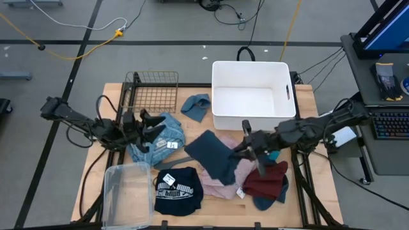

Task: Pick & Place Cloths
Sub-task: Put the dark blue underwear into the black basket

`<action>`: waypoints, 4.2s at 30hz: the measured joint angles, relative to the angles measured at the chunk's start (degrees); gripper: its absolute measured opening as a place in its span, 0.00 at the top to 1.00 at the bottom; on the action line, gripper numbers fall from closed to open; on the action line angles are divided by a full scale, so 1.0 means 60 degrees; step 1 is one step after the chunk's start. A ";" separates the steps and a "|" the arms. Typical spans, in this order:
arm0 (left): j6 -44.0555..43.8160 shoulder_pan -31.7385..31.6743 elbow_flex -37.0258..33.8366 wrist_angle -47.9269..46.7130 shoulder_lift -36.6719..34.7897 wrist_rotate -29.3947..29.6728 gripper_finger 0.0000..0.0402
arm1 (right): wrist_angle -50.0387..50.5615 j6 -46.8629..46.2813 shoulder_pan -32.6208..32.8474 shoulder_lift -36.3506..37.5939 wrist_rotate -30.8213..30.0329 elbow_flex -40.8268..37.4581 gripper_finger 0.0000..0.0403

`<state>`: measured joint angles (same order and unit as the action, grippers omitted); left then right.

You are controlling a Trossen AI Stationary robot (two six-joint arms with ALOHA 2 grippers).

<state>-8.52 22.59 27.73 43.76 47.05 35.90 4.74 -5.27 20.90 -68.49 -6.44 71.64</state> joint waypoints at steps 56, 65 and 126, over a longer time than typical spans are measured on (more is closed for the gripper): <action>0.5420 -0.1133 0.9373 -1.2029 0.6151 -0.1299 0.48 | 0.0545 0.1564 -0.2126 -0.1844 0.0117 -0.0007 0.99; 0.5615 -0.1526 0.9370 -1.2294 0.6504 -0.2255 0.48 | 0.0579 0.1500 -0.2112 -0.1844 0.0110 -0.0007 0.99; 0.4352 -0.2586 0.9364 -1.7635 0.4343 0.5887 0.96 | 0.2742 -0.1297 -0.1955 -0.1833 0.0317 0.0000 0.54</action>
<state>17.59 7.07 83.91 -62.05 73.10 71.22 21.19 -13.06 9.17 -79.48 -4.54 71.64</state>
